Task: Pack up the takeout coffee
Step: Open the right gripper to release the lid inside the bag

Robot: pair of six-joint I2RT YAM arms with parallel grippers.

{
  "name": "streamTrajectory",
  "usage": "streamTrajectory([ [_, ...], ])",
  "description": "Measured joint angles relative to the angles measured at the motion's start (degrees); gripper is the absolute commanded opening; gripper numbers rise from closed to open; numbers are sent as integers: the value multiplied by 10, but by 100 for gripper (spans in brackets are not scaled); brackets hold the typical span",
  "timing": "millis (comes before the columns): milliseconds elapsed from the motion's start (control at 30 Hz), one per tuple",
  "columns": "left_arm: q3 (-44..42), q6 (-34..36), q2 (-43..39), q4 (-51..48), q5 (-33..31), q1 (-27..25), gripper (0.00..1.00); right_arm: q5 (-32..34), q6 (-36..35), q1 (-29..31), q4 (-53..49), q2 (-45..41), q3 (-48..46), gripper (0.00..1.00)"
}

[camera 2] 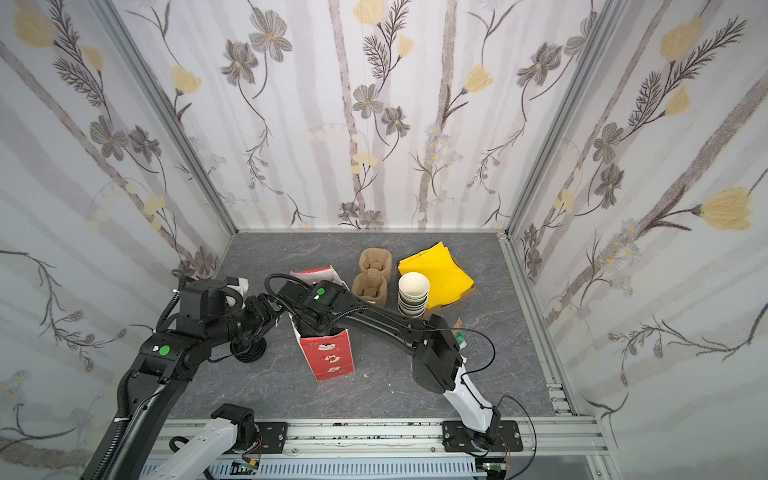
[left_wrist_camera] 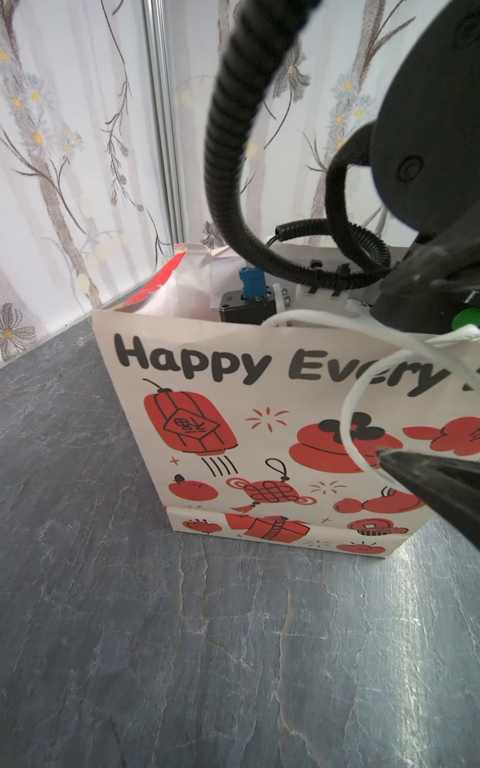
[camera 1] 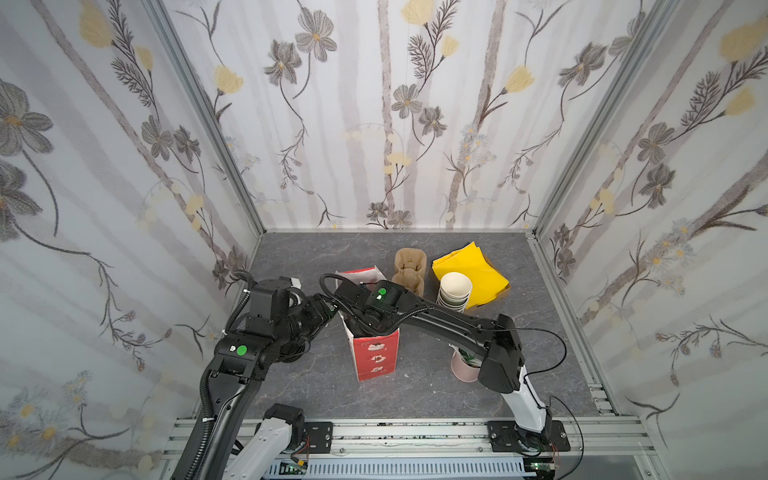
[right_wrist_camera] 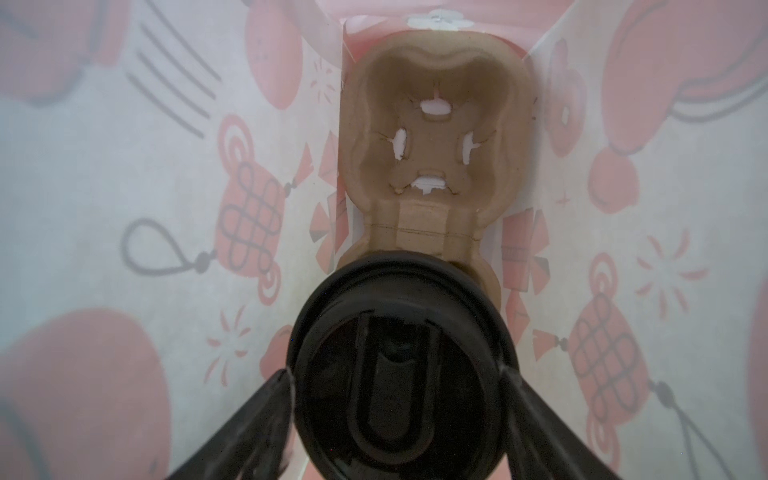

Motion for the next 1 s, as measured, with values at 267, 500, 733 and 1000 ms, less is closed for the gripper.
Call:
streamTrajectory([
  [267,-5,24,34,13,0,0,35,-2,0,0,11,-5,0,81],
  [500,-35,24,22,24,4,0,24,0,5,0,17,-20,0,94],
  [733,-37,23,21,26,5,0,18,10,8,0,19,-38,0,94],
  [1000,-9,23,26,25,10,0,18,22,10,0,31,-38,0,90],
])
